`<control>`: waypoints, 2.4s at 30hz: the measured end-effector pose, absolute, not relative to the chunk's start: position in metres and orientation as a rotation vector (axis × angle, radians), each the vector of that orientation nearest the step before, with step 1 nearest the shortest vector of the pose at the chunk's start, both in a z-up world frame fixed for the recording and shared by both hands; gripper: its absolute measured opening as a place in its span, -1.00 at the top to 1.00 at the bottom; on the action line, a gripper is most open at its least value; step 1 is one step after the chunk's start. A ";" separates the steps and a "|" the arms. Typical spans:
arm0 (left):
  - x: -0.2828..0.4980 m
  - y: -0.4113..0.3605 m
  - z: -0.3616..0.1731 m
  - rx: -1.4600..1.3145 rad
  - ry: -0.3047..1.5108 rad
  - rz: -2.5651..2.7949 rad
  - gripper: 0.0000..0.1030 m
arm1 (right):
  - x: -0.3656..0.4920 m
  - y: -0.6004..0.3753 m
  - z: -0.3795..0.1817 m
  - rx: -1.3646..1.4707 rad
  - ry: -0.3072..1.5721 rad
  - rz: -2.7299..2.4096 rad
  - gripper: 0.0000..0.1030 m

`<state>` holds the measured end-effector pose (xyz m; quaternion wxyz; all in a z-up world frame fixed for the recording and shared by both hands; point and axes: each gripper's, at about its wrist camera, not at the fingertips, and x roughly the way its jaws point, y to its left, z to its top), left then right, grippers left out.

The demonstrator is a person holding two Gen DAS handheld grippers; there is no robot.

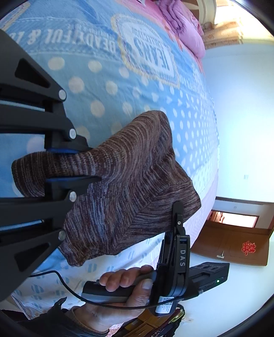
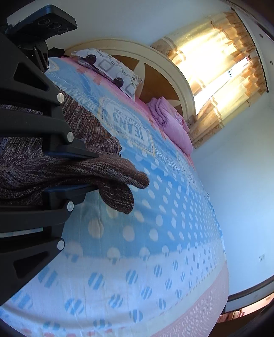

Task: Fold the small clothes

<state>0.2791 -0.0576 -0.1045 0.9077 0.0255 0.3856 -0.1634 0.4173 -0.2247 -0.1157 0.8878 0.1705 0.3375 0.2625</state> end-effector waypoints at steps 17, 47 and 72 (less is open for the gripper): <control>0.244 0.022 -0.098 -0.001 0.776 -0.217 0.67 | 0.415 -0.117 -0.111 0.308 0.733 0.690 0.59; 0.211 0.131 -0.100 -0.057 0.735 -0.062 0.67 | 0.421 0.062 -0.113 0.168 0.840 0.883 0.60; 0.199 0.159 -0.142 -0.083 0.783 0.009 0.67 | 0.432 0.120 -0.145 0.134 0.907 0.895 0.60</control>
